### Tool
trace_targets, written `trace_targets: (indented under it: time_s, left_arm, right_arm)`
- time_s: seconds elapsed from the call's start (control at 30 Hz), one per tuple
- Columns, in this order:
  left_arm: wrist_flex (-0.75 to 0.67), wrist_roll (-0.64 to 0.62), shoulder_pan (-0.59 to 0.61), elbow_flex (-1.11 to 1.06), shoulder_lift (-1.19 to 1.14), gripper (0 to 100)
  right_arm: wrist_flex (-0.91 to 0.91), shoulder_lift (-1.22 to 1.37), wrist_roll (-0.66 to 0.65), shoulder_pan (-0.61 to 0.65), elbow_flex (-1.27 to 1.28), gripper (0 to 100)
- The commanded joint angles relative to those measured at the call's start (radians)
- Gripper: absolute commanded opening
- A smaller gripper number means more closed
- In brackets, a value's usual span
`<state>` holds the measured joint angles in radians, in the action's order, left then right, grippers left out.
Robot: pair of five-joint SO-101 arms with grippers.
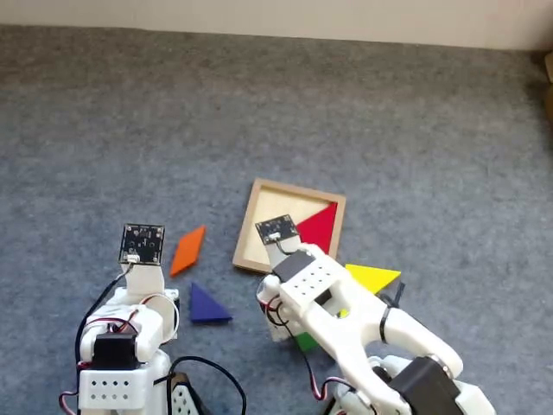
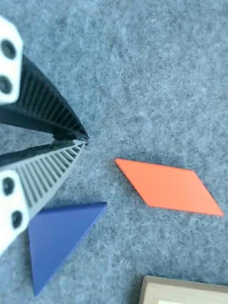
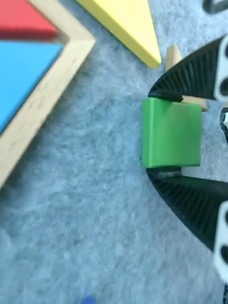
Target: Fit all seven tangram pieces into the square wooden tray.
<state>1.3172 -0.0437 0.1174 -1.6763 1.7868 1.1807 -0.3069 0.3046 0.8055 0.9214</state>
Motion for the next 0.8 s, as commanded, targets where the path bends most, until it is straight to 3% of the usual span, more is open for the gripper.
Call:
trace_targets:
  time_s: [0.0, 0.33, 0.47, 0.77]
  left_arm:
    - [0.003, -0.008, 0.013, -0.019, 0.042, 1]
    - [0.003, -0.008, 0.013, -0.019, 0.042, 1]
    - [0.003, -0.008, 0.013, -0.019, 0.042, 1]
    - [0.003, -0.008, 0.013, -0.019, 0.042, 1]
  right_arm:
    - [0.013, -0.073, -0.011, -0.007, -0.054, 15.9]
    - [0.005, -0.185, -0.017, -0.008, -0.134, 15.9]
    - [0.002, -0.185, -0.124, -0.035, -0.228, 15.9]
    - [-0.24, -0.183, -0.15, -0.13, -0.272, 15.9]
